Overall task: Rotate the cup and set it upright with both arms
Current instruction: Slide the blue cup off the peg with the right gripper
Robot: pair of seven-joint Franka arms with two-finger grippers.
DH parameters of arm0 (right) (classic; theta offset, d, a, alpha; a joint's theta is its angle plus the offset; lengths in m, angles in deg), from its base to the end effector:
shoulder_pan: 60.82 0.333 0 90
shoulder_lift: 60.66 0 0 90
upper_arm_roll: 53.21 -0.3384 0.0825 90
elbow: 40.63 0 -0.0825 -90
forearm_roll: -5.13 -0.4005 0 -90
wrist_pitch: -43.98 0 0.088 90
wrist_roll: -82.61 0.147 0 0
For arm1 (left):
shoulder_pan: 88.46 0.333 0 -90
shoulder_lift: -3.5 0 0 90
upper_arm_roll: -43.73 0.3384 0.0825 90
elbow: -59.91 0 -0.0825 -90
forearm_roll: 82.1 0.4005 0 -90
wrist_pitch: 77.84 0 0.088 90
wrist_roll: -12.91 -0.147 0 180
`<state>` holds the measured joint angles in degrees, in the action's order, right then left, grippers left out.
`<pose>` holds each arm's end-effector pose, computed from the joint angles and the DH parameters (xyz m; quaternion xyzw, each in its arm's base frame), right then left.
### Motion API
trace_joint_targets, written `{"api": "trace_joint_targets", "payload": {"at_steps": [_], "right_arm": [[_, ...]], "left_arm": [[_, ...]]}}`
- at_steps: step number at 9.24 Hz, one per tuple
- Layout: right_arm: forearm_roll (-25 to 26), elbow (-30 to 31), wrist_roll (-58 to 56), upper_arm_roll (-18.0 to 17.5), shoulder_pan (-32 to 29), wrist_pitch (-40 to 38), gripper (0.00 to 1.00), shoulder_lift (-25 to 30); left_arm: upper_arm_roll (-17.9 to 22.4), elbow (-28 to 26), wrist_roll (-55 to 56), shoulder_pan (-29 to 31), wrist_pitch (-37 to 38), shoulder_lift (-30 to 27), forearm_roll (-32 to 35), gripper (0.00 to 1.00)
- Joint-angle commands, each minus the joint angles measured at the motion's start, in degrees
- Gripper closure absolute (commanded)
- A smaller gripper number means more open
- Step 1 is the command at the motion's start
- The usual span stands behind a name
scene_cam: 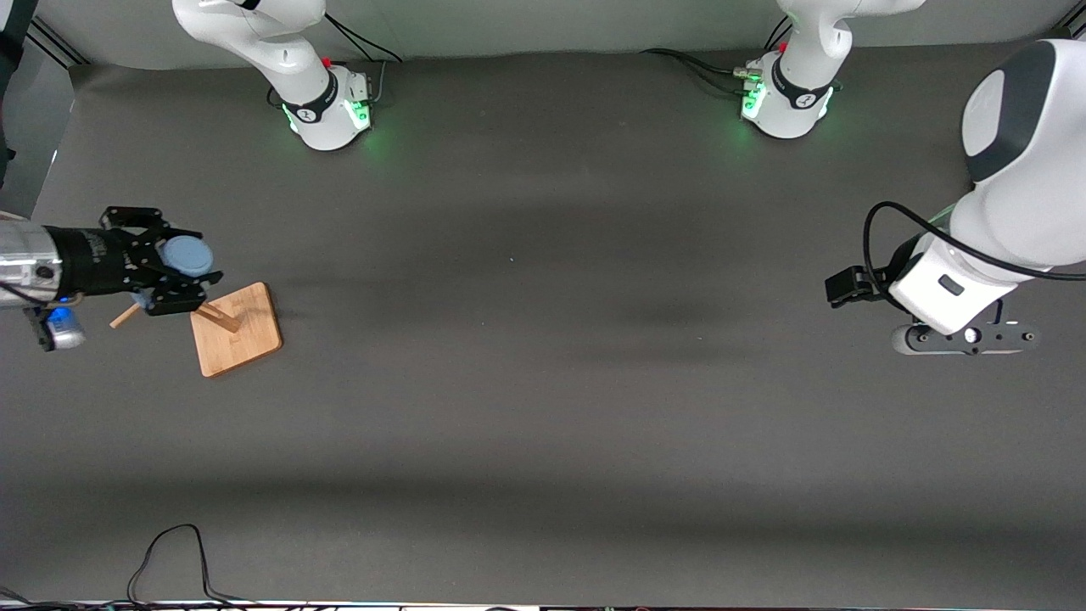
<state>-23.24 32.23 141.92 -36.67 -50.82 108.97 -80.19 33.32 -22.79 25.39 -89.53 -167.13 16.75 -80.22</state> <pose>0.6101 0.0413 0.5388 -0.8255 0.4792 0.2892 0.0720 0.6248 -0.1105 0.5298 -0.9984 -0.0092 0.0559 0.0073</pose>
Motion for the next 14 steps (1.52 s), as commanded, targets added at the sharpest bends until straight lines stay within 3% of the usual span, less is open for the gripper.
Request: {"api": "trace_joint_targets", "payload": {"at_steps": [1, 3, 8, 12, 14], "right_arm": [[-3.52, -2.71, 1.33, -0.01, 1.05, -2.15, 0.87, 0.72], [-2.92, -5.18, -0.85, -0.10, 9.02, -0.49, 0.87, 0.64], [-0.89, -2.57, -20.25, -0.02, 21.78, 23.98, 0.87, -1.99], [6.03, 2.36, -20.20, 0.07, 34.18, 48.95, 0.87, -11.90], [9.74, 2.63, -20.46, -0.10, 35.96, 56.35, 0.87, -16.48]], "left_arm": [[-0.23, 0.61, 0.35, 0.11, 3.07, -0.32, 0.75, 0.00], [-0.41, 0.61, 0.09, 0.19, 3.78, -0.50, 0.67, 0.00], [-0.41, 0.61, 0.44, 0.11, 5.01, -0.68, 0.23, 0.00], [-0.67, 0.52, 1.05, -0.34, 5.09, -0.68, -0.47, 0.00], [-0.67, 0.52, 1.05, -0.51, 5.36, -0.68, -0.47, 0.00]]}}
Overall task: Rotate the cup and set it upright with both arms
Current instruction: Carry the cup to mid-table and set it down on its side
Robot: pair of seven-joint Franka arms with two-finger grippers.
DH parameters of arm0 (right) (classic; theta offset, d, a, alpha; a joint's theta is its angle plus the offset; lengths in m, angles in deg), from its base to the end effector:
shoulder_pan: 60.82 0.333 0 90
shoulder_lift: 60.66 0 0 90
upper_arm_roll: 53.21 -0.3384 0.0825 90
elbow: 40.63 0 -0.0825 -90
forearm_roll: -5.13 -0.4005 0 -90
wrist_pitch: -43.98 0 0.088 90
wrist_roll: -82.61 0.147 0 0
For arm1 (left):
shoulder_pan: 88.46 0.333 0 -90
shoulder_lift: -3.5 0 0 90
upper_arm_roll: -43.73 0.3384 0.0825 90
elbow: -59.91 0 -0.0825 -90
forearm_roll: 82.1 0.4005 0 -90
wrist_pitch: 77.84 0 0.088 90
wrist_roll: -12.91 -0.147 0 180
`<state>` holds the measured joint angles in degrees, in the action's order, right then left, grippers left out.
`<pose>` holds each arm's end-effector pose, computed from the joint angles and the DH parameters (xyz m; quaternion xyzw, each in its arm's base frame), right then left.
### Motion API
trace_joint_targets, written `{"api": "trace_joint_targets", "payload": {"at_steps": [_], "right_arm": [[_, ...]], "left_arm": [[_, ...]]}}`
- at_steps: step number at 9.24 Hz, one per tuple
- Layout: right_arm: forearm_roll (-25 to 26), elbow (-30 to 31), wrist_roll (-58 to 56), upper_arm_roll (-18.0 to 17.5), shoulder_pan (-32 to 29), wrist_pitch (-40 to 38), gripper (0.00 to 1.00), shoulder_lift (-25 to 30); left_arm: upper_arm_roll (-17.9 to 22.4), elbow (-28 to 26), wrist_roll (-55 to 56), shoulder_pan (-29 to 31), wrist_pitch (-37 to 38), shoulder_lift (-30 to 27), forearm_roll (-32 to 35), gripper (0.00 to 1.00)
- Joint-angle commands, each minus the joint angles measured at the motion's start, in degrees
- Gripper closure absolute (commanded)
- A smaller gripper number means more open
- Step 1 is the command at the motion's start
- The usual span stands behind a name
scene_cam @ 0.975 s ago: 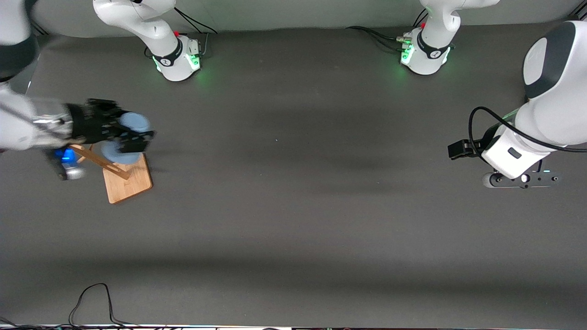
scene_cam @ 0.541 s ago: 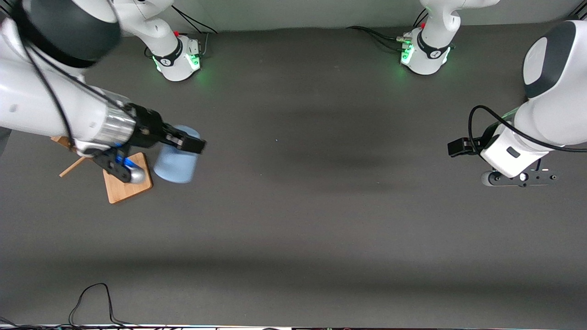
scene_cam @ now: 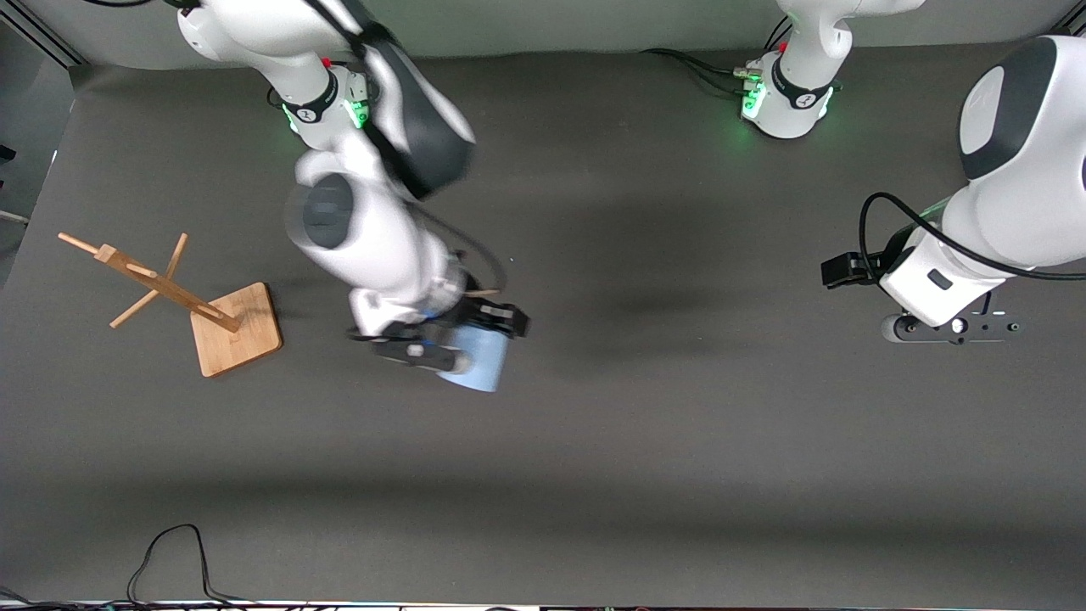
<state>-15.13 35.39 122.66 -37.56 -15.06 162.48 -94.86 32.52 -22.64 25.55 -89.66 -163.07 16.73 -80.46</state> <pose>0.6286 0.4498 0.3860 -0.9844 0.1281 -0.0174 0.1194 0.6122 -0.1181 0.5270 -0.9959 -0.0024 0.0894 0.0116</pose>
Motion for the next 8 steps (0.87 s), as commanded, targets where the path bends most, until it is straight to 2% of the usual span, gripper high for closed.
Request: {"api": "trace_joint_targets", "payload": {"at_steps": [1, 2, 5, 6, 8], "right_arm": [[1.37, -0.52, -1.20, -0.09, 0.38, 5.74, 0.87, -4.36], [1.37, -0.43, -0.25, -2.27, 1.95, 10.91, 0.87, -7.87], [1.28, -0.60, 11.06, -3.35, 9.75, 24.80, 0.87, -17.98], [1.28, -0.69, 13.71, -3.35, 12.22, 28.41, 0.87, -20.10], [2.33, -0.69, 14.27, -3.26, 15.57, 30.21, 0.87, -21.09]], "left_arm": [[0.05, 0.38, 0.81, -0.55, 1.30, -0.66, -0.24, 0.00], [0.05, 0.38, 0.72, -0.56, 1.82, -0.66, -0.24, 0.00], [0.13, 0.55, 0.81, -0.38, 3.67, -0.66, -0.24, 0.00], [0.13, 0.64, 0.81, -0.21, 3.67, -0.66, -0.24, 0.00], [0.13, 0.81, 0.72, -0.03, 3.58, -0.57, -0.24, 0.00]]}}
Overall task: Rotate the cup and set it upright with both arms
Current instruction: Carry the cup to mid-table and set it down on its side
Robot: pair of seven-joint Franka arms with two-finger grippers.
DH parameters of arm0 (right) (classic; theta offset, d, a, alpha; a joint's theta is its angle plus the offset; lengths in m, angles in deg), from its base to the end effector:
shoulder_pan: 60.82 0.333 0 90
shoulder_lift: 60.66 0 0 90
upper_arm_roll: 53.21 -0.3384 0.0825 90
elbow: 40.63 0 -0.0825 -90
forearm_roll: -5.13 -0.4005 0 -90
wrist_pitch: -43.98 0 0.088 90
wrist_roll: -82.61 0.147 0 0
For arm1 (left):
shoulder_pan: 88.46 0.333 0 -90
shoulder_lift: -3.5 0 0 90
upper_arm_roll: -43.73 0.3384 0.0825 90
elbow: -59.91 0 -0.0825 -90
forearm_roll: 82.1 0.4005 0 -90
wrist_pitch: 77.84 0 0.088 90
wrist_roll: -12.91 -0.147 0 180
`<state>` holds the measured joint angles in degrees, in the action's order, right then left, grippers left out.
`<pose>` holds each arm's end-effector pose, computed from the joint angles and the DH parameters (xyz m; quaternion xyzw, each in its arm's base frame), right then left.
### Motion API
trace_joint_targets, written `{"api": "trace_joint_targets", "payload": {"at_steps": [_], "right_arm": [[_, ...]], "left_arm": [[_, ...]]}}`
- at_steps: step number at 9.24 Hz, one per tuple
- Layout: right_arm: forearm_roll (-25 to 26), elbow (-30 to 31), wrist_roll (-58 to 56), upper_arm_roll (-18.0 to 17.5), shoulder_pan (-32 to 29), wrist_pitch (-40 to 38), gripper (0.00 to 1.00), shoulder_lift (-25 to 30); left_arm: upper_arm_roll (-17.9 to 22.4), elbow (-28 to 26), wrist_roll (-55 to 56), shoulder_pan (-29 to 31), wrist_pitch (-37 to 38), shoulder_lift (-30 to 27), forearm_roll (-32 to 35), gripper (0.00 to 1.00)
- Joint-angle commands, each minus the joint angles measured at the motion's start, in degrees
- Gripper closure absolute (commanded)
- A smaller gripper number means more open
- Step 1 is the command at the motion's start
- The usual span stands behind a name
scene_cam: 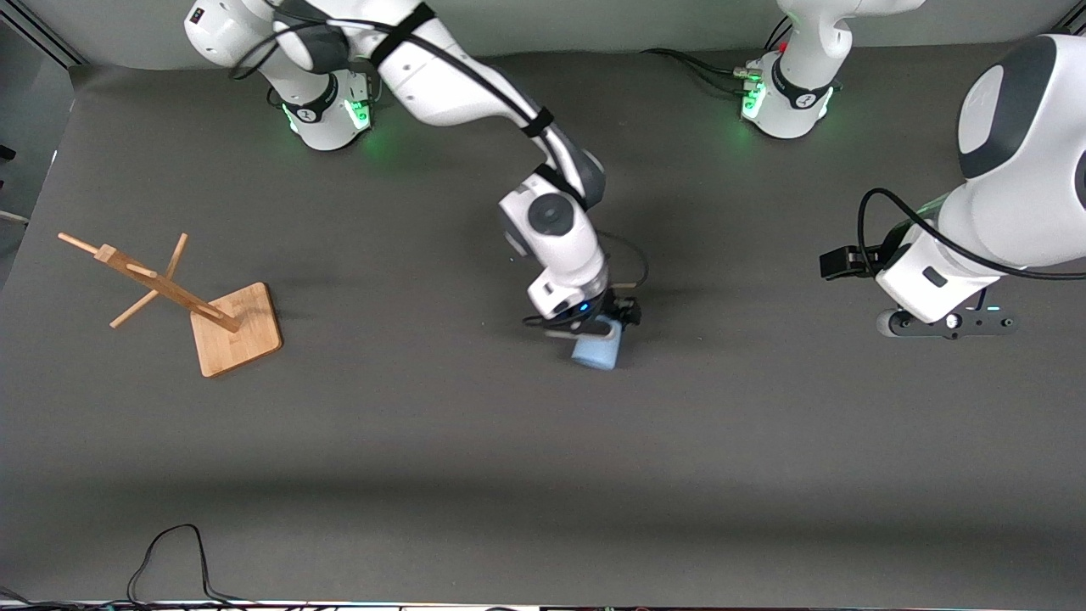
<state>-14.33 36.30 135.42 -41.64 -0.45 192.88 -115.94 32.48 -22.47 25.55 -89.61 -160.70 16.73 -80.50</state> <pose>0.5019 0.6309 0.1448 -0.9810 0.1095 -0.0728 0.1428 0.6060 -0.1167 0.5260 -0.9940 -0.0024 0.1081 0.0153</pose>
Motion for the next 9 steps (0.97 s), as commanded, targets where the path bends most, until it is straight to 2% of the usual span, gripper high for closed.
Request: {"api": "trace_joint_targets", "payload": {"at_steps": [1, 2, 3, 4, 6, 7, 9], "right_arm": [[2.05, -1.61, 1.07, 1.08, 2.28, -0.19, 0.87, 0.00], [4.84, -1.61, 1.33, 1.08, 2.99, -0.19, 0.84, 0.00], [5.91, -1.61, 1.33, 1.00, 3.08, -0.28, 0.62, 0.00], [6.36, -1.52, 0.72, 1.17, 3.08, -0.63, 0.01, 0.08], [11.62, -1.35, -2.25, 1.26, 2.21, -2.46, 0.00, 0.70], [11.72, -1.00, -6.28, 1.69, 1.94, -3.78, 0.00, 1.31], [11.64, 4.25, -12.09, 1.79, -0.59, -4.76, 0.00, 6.90]], "left_arm": [[0.26, 0.55, 0.80, 0.00, 1.30, -0.66, -0.20, 0.00], [0.17, 0.55, 0.80, 0.01, 1.30, -0.66, -0.20, 0.00], [0.17, 0.55, 0.89, -0.08, 1.39, -0.66, -0.29, 0.00], [0.17, 0.55, 0.89, -0.26, 1.48, -0.66, -0.29, 0.00], [0.17, 0.55, 0.89, -0.35, 2.27, -0.66, -1.94, 0.00], [0.17, 0.55, 0.89, -0.26, 2.27, -0.66, -3.00, 0.00], [0.17, 0.55, 0.89, -0.17, 2.53, -0.57, -3.10, 0.00]]}}
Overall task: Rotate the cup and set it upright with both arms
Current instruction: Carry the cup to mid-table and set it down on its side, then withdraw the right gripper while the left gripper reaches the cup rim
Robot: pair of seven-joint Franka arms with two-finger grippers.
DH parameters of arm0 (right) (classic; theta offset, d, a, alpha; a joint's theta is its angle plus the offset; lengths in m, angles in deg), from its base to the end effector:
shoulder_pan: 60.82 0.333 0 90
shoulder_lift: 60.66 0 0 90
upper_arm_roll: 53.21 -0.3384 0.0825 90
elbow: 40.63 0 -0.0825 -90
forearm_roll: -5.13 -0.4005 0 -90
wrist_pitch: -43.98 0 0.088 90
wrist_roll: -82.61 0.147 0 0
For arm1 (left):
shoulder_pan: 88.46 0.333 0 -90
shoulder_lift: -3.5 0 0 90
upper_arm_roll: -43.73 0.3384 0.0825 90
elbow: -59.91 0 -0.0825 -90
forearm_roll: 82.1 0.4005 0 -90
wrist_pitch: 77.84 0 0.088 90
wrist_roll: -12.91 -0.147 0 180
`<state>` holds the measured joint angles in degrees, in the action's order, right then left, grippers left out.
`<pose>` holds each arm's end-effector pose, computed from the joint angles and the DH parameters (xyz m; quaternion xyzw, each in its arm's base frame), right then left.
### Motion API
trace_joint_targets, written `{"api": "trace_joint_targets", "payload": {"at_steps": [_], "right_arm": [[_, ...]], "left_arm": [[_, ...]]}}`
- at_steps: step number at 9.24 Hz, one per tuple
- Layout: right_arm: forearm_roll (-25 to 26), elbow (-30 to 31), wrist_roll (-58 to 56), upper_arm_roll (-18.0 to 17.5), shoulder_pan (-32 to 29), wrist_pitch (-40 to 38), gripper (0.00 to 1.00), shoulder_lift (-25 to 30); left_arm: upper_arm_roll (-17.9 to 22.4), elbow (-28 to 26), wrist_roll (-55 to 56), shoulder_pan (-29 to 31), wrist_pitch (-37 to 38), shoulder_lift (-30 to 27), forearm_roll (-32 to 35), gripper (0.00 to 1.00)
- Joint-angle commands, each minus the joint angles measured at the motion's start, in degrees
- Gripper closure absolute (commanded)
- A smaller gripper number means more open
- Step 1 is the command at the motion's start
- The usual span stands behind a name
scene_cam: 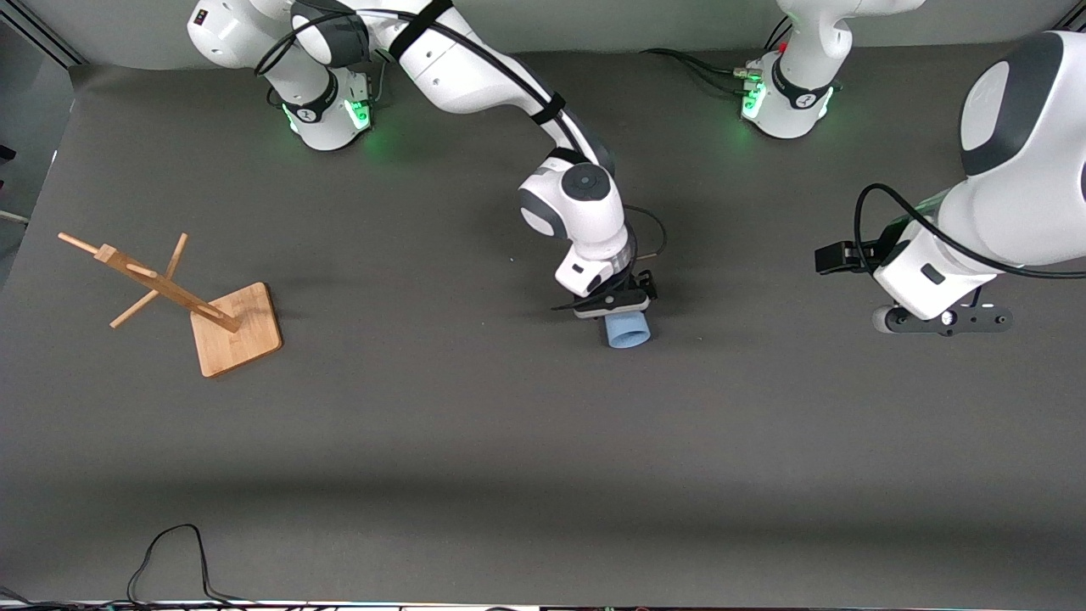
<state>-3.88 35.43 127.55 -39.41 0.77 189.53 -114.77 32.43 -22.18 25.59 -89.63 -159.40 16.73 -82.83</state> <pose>0.5071 0.6301 0.1651 -0.9880 -0.0289 -0.1275 0.0818 0.6015 -0.1229 0.5274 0.9926 0.0015 -0.1210 0.0027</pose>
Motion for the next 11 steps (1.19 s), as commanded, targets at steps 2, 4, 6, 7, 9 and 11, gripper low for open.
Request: {"api": "trace_joint_targets", "payload": {"at_steps": [2, 4, 6, 7, 9, 11], "right_arm": [[0.76, 11.46, -8.80, -0.53, -5.33, -4.63, 0.00, 13.73], [0.67, 11.39, -15.63, -0.53, -8.75, -15.17, 0.00, 19.54], [0.58, 11.57, -21.01, -0.53, -12.71, -21.16, 0.00, 23.94], [0.49, 11.57, -23.04, -0.45, -15.60, -24.23, 0.00, 26.22], [0.49, 11.57, -24.20, -0.27, -22.10, -32.74, 0.00, 31.58], [1.10, 11.74, -25.33, 1.30, -27.65, -42.15, 0.00, 36.42]], "left_arm": [[0.31, 0.18, 0.67, 0.03, 0.44, 1.26, -5.56, 0.00], [0.57, 0.44, 1.11, 1.34, -0.18, 6.00, -13.40, 0.00], [0.31, 1.40, 6.51, 0.56, -3.86, 9.34, -17.62, 0.00], [-0.04, 2.37, 12.57, 0.04, -7.01, 11.71, -19.73, 0.00], [-0.22, 4.38, 23.28, -6.18, -15.42, 19.60, -19.75, 0.00], [-0.22, 7.02, 29.05, -10.76, -23.79, 28.48, -19.93, 0.00]]}}
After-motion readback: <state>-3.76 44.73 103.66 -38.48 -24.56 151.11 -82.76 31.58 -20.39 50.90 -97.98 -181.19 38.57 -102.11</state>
